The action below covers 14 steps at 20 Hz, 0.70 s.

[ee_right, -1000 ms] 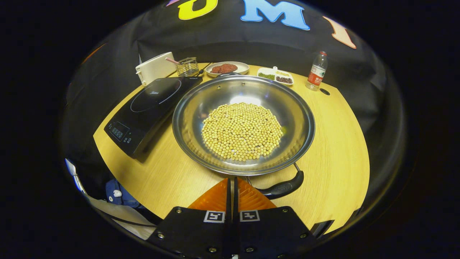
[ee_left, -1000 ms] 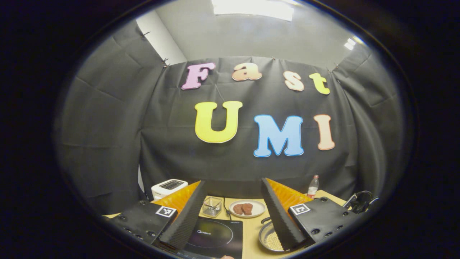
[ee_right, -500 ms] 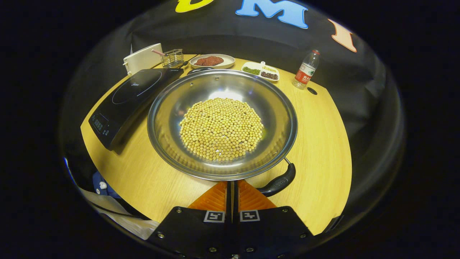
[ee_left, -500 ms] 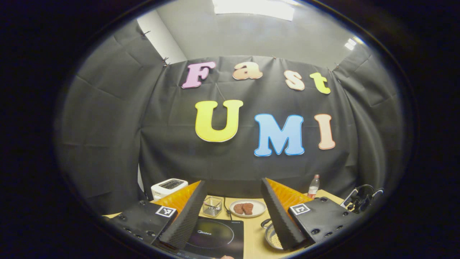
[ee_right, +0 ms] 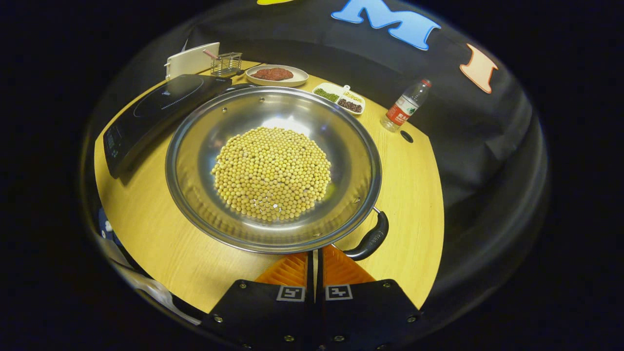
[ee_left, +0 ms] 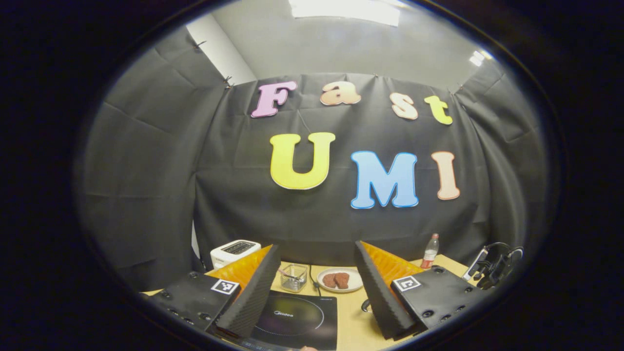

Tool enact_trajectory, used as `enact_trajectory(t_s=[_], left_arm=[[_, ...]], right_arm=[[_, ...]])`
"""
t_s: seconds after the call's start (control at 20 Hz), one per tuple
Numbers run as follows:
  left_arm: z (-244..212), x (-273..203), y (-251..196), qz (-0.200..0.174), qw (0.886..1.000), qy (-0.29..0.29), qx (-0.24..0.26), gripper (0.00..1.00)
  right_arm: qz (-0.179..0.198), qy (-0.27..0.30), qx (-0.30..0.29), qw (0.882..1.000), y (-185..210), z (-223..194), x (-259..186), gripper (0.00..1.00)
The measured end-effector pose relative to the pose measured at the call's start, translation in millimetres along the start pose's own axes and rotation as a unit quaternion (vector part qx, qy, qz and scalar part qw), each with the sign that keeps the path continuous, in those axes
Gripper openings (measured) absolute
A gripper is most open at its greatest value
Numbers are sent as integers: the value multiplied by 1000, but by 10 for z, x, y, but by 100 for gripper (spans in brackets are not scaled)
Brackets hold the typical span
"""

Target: First push the handle of the pot to place it horizontally, then grasp the pot with both hands and set it on the induction cooktop.

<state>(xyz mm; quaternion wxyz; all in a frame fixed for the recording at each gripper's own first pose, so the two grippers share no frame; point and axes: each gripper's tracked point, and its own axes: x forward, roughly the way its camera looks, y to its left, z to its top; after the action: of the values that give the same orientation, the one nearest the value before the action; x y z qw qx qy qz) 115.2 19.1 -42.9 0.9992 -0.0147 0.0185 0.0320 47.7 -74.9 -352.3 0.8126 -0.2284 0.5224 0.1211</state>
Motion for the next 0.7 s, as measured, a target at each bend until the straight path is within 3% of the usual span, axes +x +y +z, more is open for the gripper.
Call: enact_trajectory(t_s=[0.7], left_arm=[[-123,15,121,21,999,14,19,100]], right_arm=[[-80,-53,-102,990,-406,307,351,1]])
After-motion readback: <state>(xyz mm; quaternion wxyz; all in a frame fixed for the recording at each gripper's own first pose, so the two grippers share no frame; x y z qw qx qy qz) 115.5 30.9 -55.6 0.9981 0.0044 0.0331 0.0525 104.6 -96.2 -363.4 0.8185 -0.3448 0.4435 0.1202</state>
